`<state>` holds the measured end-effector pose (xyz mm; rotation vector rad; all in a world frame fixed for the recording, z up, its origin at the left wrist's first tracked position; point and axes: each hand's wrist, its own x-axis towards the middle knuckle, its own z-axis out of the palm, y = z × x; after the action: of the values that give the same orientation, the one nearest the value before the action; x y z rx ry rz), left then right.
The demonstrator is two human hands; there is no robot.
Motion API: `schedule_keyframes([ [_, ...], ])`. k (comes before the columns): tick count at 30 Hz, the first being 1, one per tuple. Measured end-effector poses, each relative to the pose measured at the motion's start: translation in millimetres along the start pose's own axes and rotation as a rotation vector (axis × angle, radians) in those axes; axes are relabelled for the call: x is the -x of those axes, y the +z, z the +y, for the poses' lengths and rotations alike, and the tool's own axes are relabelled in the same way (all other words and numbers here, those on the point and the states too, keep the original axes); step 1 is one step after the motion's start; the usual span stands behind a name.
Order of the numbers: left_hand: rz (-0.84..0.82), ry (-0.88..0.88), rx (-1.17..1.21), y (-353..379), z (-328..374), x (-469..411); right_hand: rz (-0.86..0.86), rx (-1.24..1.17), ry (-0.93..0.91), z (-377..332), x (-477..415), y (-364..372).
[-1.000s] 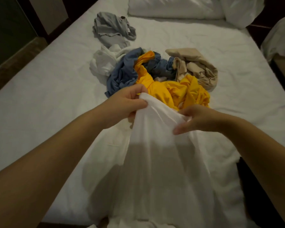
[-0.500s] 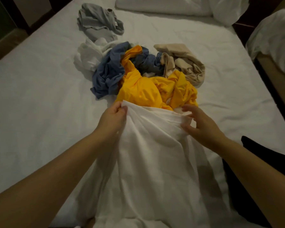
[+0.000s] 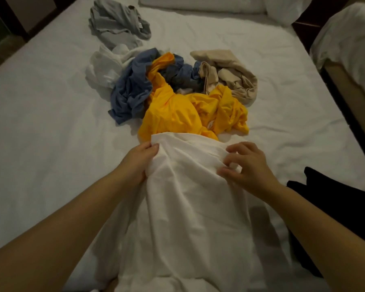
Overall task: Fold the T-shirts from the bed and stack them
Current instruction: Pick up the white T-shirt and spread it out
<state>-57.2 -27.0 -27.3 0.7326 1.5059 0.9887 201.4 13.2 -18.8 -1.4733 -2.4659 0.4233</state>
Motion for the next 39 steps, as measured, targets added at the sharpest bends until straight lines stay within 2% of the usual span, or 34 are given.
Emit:
schedule_keyframes([
  [2, -0.112, -0.04, 0.199, -0.4, 0.6, 2.2, 0.005, 0.016, -0.057, -4.7, -2.0, -3.4],
  [4, -0.182, -0.027, 0.229, -2.1, 1.0, 2.9, -0.019, 0.027, -0.087, -7.1, -2.8, -8.8],
  [9, -0.22, 0.057, 0.229, -8.2, 6.4, 7.4, -0.308, 0.221, -0.081, 9.4, 0.8, -21.7],
  [11, -0.268, 0.078, 0.253, -7.9, 8.8, 10.7, -0.37, 0.272, -0.064, 17.0, 3.8, -23.9],
  [16, -0.385, 0.069, 0.324, -9.7, 14.3, 12.6, -0.245, 0.116, -0.159, 21.0, 7.0, -30.3],
  [20, -0.456, 0.058, 0.394, -9.9, 23.8, 11.0, -0.174, 0.101, -0.2, 18.2, 6.0, -41.1],
  [27, -0.558, 0.157, 0.097, -10.7, 53.3, 6.0, -0.14, 0.062, -0.137, 18.5, 5.0, -67.9],
  [34, -0.414, 0.301, -0.287, -20.5, 72.2, 9.4, -0.173, 0.053, -0.121, 20.4, 6.9, -74.6],
  [39, -0.294, 0.356, -0.359, -20.8, 72.0, 10.1, -0.125, 0.033, -0.129, 16.7, 4.9, -71.4],
])
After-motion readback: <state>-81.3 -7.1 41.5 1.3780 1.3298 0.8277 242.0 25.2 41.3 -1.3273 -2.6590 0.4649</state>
